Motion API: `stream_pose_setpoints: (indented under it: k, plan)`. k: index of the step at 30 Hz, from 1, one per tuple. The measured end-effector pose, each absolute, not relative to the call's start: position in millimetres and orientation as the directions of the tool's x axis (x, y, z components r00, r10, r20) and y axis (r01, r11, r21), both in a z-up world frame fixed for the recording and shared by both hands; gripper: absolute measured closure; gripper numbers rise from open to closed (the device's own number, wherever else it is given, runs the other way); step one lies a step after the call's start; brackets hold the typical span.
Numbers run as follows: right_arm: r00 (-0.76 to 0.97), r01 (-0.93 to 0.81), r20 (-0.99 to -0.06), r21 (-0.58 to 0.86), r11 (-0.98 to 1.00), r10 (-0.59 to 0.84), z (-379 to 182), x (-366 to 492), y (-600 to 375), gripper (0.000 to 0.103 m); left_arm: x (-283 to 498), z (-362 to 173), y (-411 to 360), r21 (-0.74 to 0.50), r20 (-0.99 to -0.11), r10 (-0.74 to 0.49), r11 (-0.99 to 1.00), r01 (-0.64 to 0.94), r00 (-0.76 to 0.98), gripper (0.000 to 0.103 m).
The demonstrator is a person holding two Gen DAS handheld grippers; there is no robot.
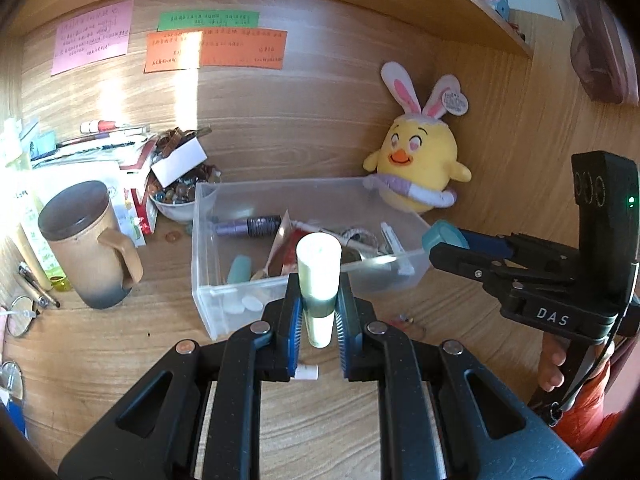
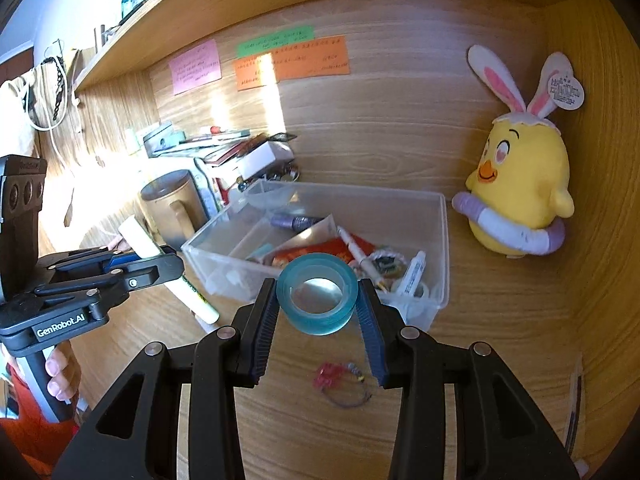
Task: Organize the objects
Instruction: 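Carry the pale green tube and blue tape roll over the clear bin, then open the left tool dropping the green tube while the right tool releases the tape roll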
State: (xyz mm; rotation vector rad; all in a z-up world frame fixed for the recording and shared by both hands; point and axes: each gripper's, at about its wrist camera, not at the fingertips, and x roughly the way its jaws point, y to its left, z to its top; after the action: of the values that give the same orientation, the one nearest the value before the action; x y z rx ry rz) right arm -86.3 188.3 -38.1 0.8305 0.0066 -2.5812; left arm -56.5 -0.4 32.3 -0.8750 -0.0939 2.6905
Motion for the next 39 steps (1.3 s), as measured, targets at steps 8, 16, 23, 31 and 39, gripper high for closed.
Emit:
stream_pose_setpoints:
  k: [8,16,23,31,39]
  plan:
    - [-0.741,0.383,-0.544,0.137,-0.913,-0.393,-32,-106,193,0.067,-68,51,-1,-0.162,-0.527,0.316,-0.949,-0.272,-0.789,0.088]
    - [-0.747,0.364,-0.547,0.140,-0.921,-0.379,-33,-126,197,0.067,-85,64,-2,-0.154,-0.502,0.298,-0.955,-0.255,-0.812,0.088]
    - [-0.740,0.322,-0.582,0.134,-0.937,-0.337,-46,-147,200,0.067,-121,43,-10,-0.201,-0.561,0.294,-0.955,-0.217,-0.774,0.088]
    - [-0.699,0.281,-0.642,0.157,-0.947,-0.314,-71,-173,201,0.067,-149,13,-17,-0.276,-0.621,0.347,-0.936,-0.218,-0.703,0.088]
    - [-0.695,0.286,-0.664,0.097,-0.953,-0.276,-81,-179,186,0.067,-151,6,-19,-0.294,-0.628,0.361,-0.930,-0.219,-0.690,0.079]
